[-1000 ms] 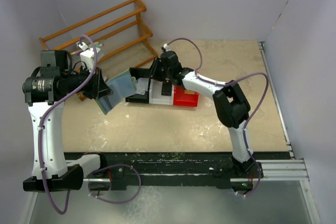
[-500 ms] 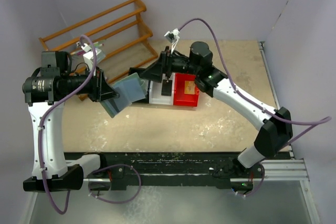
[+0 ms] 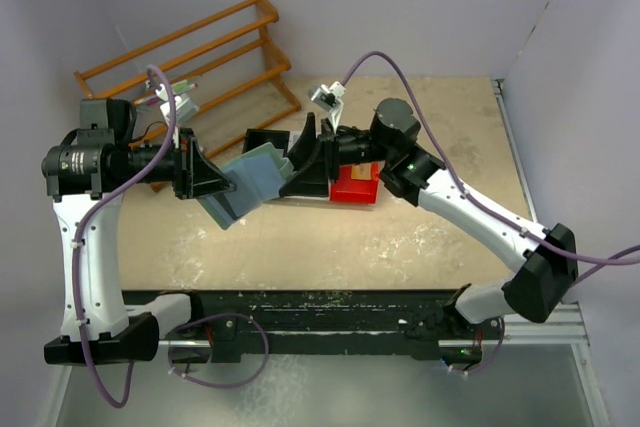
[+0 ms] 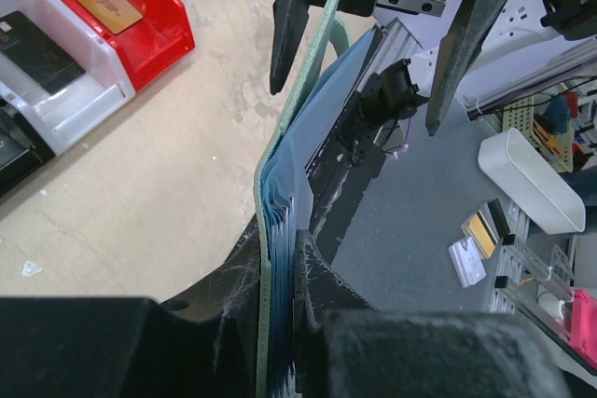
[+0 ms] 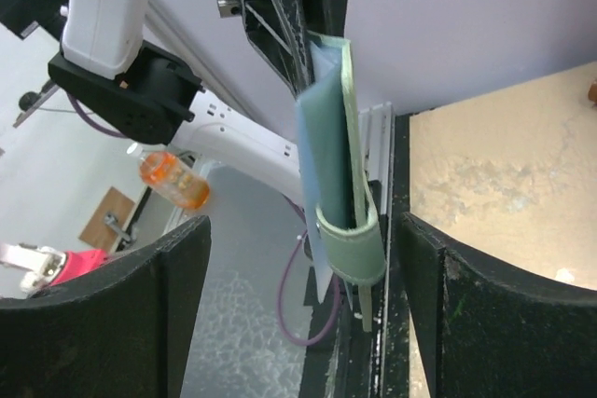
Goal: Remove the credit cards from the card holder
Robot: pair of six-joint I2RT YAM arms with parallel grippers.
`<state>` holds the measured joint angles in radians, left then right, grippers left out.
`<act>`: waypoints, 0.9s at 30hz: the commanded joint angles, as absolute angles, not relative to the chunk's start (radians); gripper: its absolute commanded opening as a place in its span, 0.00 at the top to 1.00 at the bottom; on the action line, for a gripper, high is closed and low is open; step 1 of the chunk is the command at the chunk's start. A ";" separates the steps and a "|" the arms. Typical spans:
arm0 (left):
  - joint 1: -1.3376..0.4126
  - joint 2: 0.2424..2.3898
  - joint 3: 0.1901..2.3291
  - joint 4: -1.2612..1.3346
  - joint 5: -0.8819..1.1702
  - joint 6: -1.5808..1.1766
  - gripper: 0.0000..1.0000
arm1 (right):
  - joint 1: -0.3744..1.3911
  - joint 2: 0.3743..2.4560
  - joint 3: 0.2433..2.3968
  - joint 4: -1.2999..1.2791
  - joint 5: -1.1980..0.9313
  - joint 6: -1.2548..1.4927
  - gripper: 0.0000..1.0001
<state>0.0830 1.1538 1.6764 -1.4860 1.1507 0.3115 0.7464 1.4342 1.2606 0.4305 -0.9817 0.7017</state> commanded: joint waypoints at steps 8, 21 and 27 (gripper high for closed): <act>0.086 1.165 1.704 -1.529 1.282 0.376 0.97 | 0.826 1.458 1.419 0.204 -0.764 0.529 0.54; 0.086 1.101 1.679 -1.487 1.246 0.391 0.24 | 0.804 1.368 1.327 0.365 -0.665 0.689 1.00; 0.086 1.057 1.605 -1.434 1.244 0.391 0.29 | 0.787 1.358 1.286 0.482 -0.682 0.784 1.00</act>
